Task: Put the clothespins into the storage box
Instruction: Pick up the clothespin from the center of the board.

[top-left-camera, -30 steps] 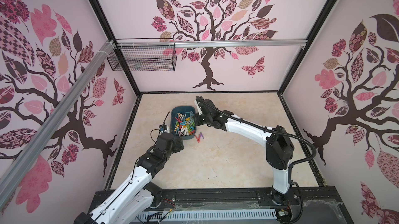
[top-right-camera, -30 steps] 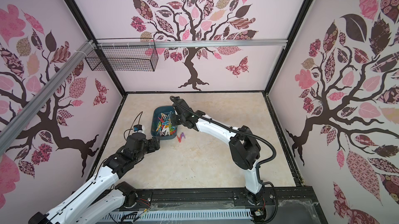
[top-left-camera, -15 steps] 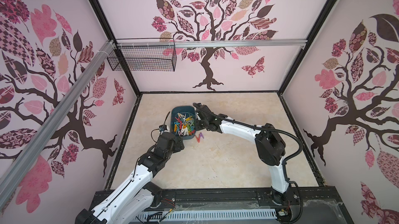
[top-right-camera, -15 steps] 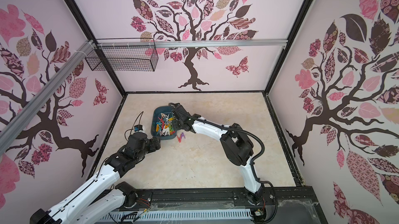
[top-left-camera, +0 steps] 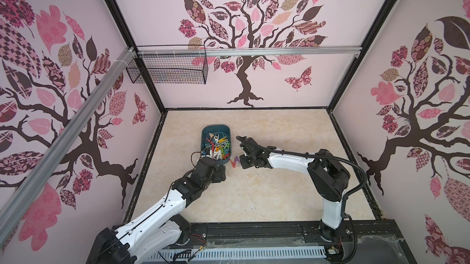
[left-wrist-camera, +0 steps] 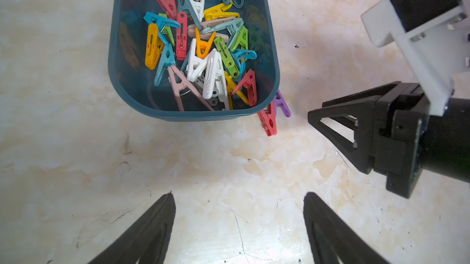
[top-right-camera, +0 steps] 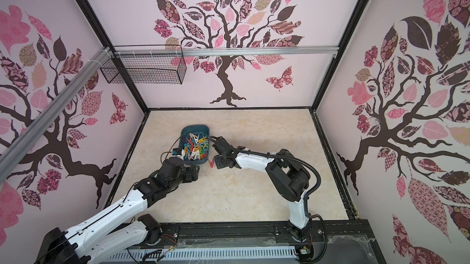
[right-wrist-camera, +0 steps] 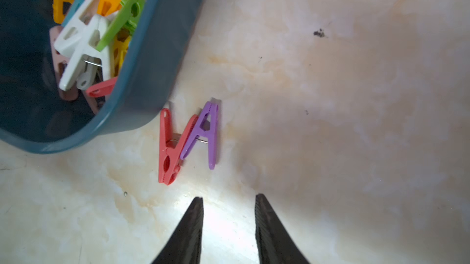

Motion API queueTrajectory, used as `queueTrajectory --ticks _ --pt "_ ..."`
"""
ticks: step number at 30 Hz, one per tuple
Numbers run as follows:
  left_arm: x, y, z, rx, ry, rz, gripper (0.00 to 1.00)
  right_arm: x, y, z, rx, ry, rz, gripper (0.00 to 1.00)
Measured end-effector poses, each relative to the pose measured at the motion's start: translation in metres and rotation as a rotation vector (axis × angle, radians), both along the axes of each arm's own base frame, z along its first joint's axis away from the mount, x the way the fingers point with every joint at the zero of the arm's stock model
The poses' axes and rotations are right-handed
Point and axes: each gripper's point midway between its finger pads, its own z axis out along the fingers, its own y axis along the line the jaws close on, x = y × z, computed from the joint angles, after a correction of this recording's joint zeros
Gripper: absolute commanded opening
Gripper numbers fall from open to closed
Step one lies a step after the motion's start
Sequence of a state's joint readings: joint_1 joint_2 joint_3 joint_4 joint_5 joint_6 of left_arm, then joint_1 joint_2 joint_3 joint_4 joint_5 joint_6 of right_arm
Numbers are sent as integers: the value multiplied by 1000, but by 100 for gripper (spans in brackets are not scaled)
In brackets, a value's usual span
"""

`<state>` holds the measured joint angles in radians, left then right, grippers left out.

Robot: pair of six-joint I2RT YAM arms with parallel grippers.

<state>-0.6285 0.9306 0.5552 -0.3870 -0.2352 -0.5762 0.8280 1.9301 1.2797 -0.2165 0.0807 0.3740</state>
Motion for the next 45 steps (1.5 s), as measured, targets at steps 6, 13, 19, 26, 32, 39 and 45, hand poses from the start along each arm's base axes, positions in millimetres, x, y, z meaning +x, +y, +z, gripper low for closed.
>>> queueTrajectory --ticks 6,13,19,26,32,39,45 --pt "2 3 5 3 -22 16 83 14 19 -2 28 -10 11 36" --pt "2 4 5 4 -25 19 83 16 23 -15 13 6 19 31" --pt "2 5 6 5 -29 23 83 15 22 -21 4 15 20 28" --pt "3 5 6 6 -30 25 83 15 22 -30 -10 24 21 25" --pt "3 5 6 6 -31 25 83 17 22 -35 -17 21 20 16" --pt "3 8 11 6 -50 37 84 16 17 -35 -37 20 17 11" --pt "5 27 15 7 -50 93 84 8 6 -9 -63 8 34 10"
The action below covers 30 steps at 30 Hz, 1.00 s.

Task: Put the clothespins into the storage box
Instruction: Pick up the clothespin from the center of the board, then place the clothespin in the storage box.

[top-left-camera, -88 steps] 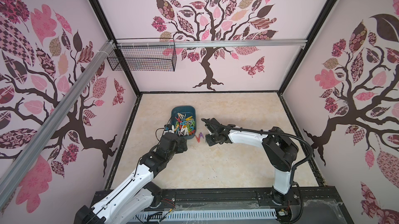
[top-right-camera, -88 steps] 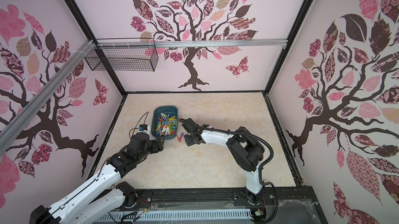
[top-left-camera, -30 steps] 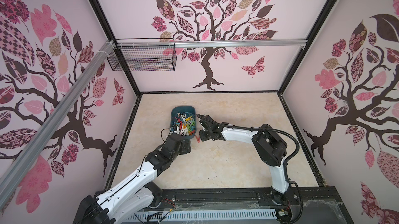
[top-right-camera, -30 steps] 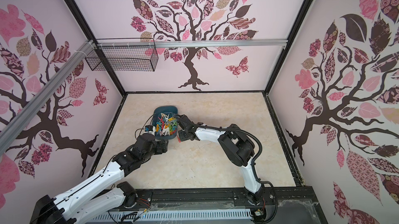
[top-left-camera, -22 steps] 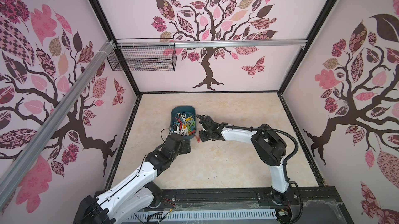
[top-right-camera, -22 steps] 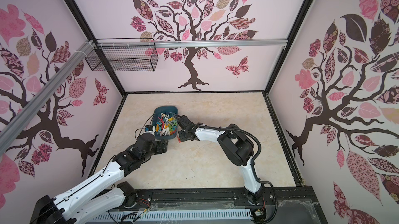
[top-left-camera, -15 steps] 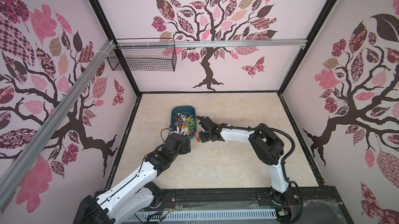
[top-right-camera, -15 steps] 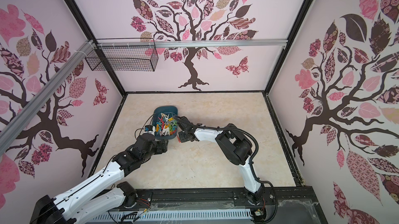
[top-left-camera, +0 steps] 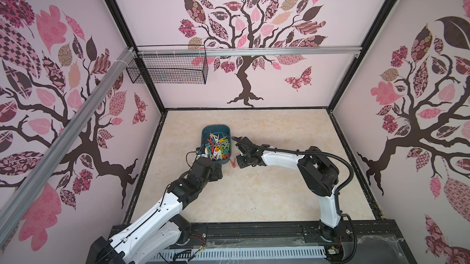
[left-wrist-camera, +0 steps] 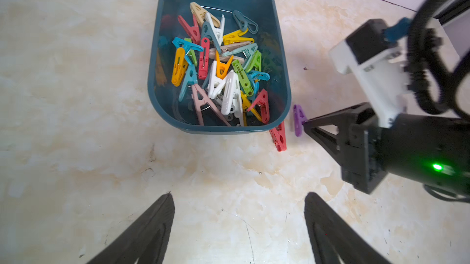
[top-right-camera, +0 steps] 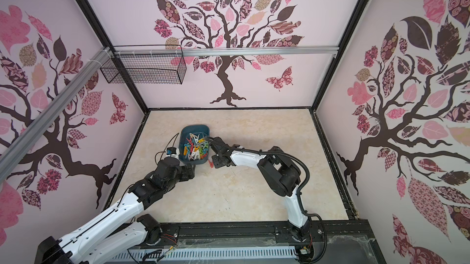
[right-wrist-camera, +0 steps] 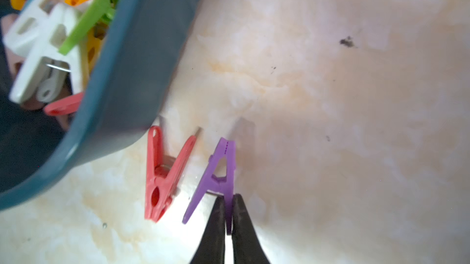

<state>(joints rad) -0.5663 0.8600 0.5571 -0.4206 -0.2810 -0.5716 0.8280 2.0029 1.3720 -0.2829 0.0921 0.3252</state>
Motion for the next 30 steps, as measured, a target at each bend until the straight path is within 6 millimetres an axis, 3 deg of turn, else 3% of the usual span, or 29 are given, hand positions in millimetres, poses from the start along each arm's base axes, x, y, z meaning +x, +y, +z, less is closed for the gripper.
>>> queueTrajectory --ticks 4,9,13,17,22,25,30 --pt "5 29 0 -6 9 105 84 -1 8 41 50 -39 21 10" --pt "2 38 -5 0 34 146 84 13 49 92 193 -97 50 10" --pt "-3 41 -6 5 47 151 83 40 87 118 279 -153 54 14" --pt "-5 44 1 0 21 159 84 68 113 113 283 -177 53 32" --pt "-6 48 6 2 3 170 84 74 113 99 221 -163 46 35" --pt "-7 48 6 5 3 169 84 65 98 84 178 -149 41 35" --pt "-6 44 5 6 7 142 83 22 39 36 66 -51 -4 37"
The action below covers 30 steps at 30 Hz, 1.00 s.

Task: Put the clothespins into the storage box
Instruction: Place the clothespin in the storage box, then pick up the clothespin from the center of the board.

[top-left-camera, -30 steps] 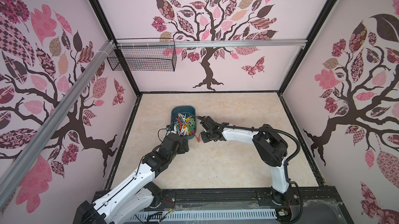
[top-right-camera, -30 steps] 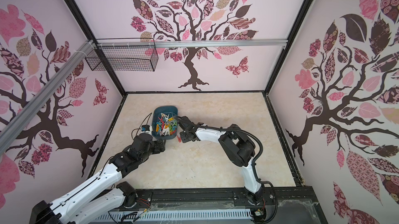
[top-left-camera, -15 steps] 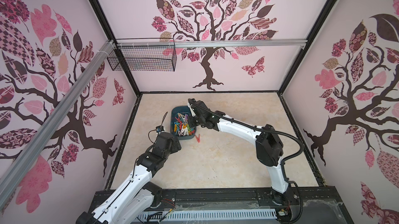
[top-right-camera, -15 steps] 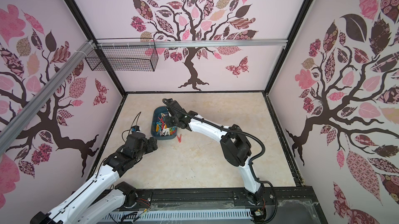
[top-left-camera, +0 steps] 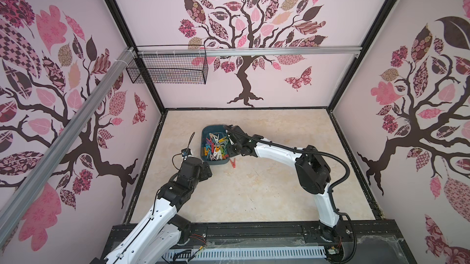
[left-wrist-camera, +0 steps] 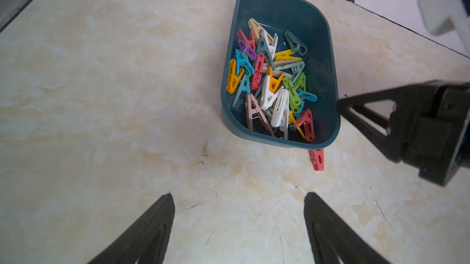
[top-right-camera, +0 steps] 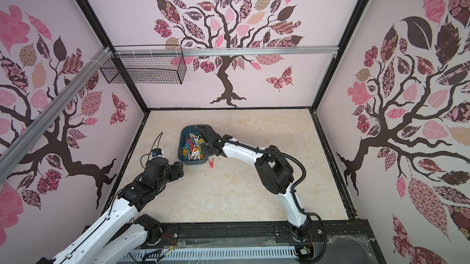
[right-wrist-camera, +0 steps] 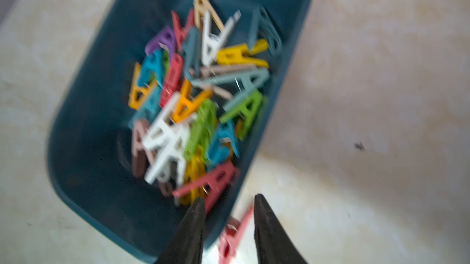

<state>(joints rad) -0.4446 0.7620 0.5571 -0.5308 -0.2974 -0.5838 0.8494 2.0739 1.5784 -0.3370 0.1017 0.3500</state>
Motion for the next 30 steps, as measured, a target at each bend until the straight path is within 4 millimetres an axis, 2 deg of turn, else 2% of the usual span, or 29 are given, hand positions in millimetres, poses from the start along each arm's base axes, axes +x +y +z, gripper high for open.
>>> queueTrajectory --ticks 4,7,11,16,23,30 --pt "1 -9 -3 -12 13 -36 82 -19 -28 -7 -12 26 -51 37" --pt "1 -22 -7 -11 25 -81 82 -23 -33 -15 -12 45 -80 37" --pt "-3 -40 -13 0 42 -145 82 -19 -29 -12 31 46 -116 38" --pt "-2 -42 -12 0 33 -148 82 -15 -21 -11 79 52 -141 40" --pt "-1 -41 -8 -1 15 -140 83 -13 -17 -36 85 100 -187 38" --pt "-1 -40 -7 -1 9 -137 83 -13 -15 -53 87 134 -213 37"
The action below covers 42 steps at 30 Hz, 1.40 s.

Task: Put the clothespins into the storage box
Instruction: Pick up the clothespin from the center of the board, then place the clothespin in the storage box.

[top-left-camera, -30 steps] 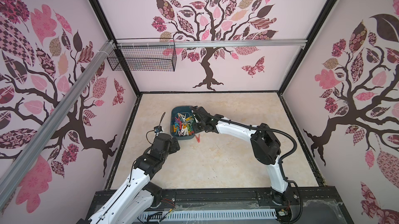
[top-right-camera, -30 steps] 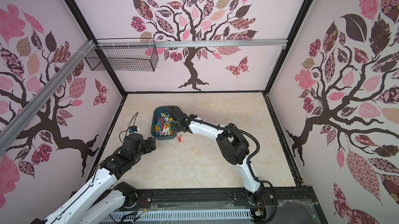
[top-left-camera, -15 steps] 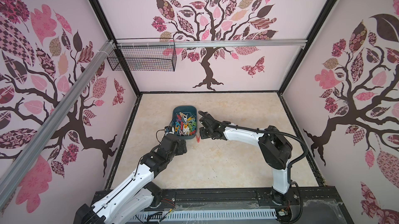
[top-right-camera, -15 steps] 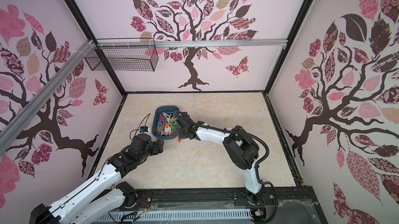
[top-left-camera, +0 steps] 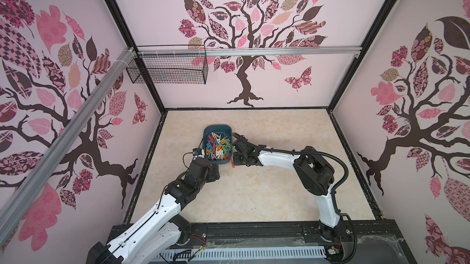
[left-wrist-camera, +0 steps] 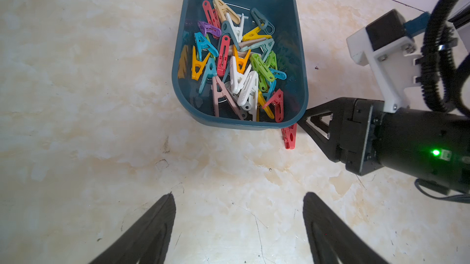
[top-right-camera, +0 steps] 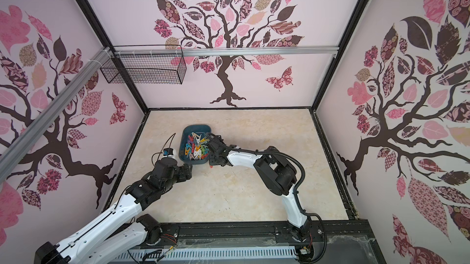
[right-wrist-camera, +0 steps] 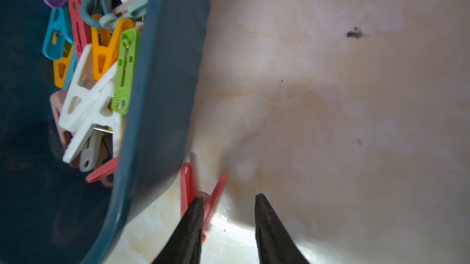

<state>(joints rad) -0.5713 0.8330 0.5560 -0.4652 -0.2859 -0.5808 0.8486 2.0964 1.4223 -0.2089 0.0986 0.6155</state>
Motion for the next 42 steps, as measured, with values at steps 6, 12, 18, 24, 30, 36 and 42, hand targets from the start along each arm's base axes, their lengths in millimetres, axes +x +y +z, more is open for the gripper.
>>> queueTrajectory --ticks 6,12,18,24,30,36,42 --pt "0 0 2 -3 -7 1 83 4 7 -4 21 5 -8 36" --pt "0 0 2 -4 -7 1 83 10 14 -6 29 0 -8 33" --pt "1 0 3 -8 -13 1 83 14 17 -6 27 -6 -11 25" --pt "1 0 3 -7 -13 1 83 15 12 -9 0 -13 -18 15" --pt "1 0 3 -7 -14 1 83 6 -8 -9 -55 -40 -5 11" --pt "2 2 4 3 -19 12 83 -13 -30 9 -106 -45 51 9" --pt "3 7 5 20 -30 35 83 -7 -8 69 1 -117 97 9"
